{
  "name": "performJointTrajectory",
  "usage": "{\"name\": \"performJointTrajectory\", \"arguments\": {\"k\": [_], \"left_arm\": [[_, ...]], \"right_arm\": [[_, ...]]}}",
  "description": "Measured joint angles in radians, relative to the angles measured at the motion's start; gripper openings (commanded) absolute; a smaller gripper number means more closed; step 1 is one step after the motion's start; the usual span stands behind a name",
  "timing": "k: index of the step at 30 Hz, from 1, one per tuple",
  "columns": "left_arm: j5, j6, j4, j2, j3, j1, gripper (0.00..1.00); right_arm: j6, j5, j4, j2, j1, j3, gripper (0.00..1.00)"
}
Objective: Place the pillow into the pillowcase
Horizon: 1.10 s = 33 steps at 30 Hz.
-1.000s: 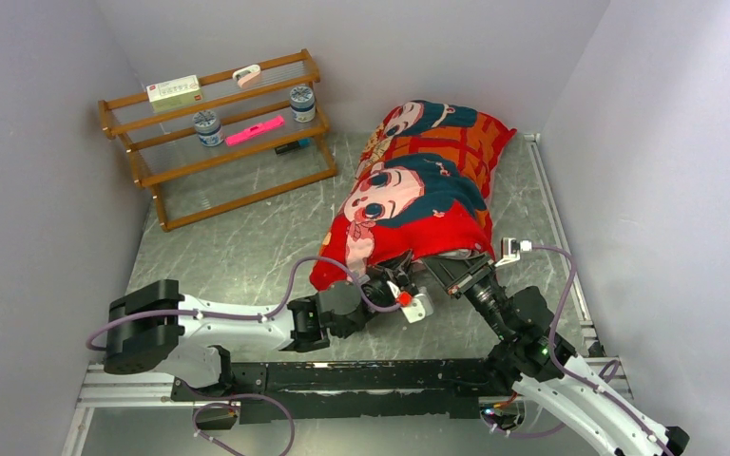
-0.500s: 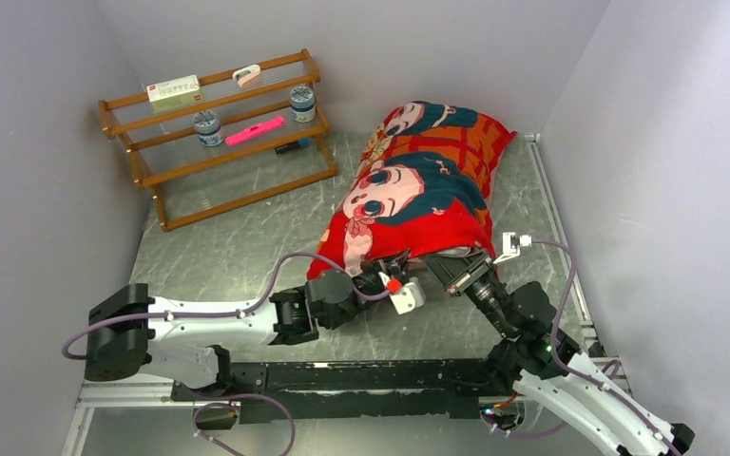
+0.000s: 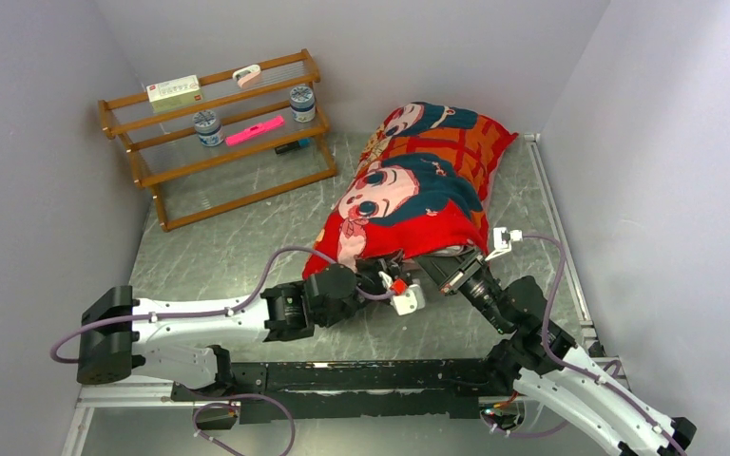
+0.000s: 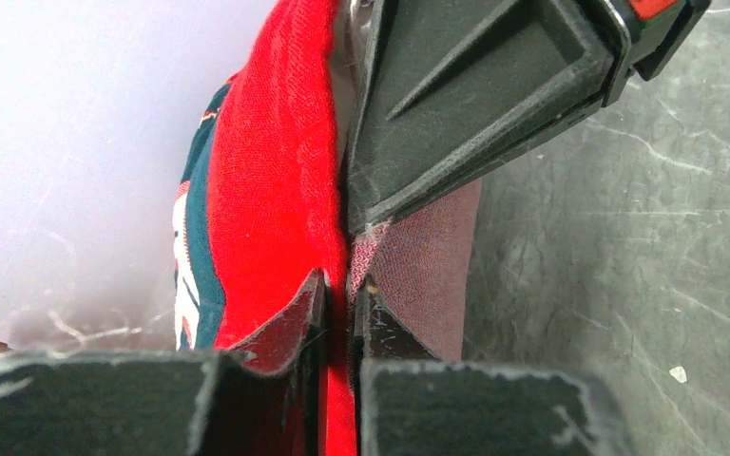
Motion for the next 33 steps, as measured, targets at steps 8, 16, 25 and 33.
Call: {"name": "performJointTrajectory", "arguments": {"k": [8, 16, 25, 33], "left_arm": [[-0.005, -0.023, -0.079, 0.006, 0.055, 0.011, 0.17], [0.034, -0.065, -0.131, 0.019, 0.098, 0.026, 0.36], [0.039, -0.068, -0.117, 0.015, 0.089, 0.027, 0.91], [0.004, -0.063, -0.044, 0.002, 0.045, 0.027, 0.79]], "right_arm": [[-0.013, -0.014, 0.024, 0.005, 0.000, 0.002, 0.00], [-0.029, -0.016, 0.031, 0.005, -0.002, 0.002, 0.00], [-0.029, -0.017, 0.033, 0.005, -0.002, 0.001, 0.00], [-0.043, -0.024, 0.035, 0.008, -0.002, 0.001, 0.00]]}}
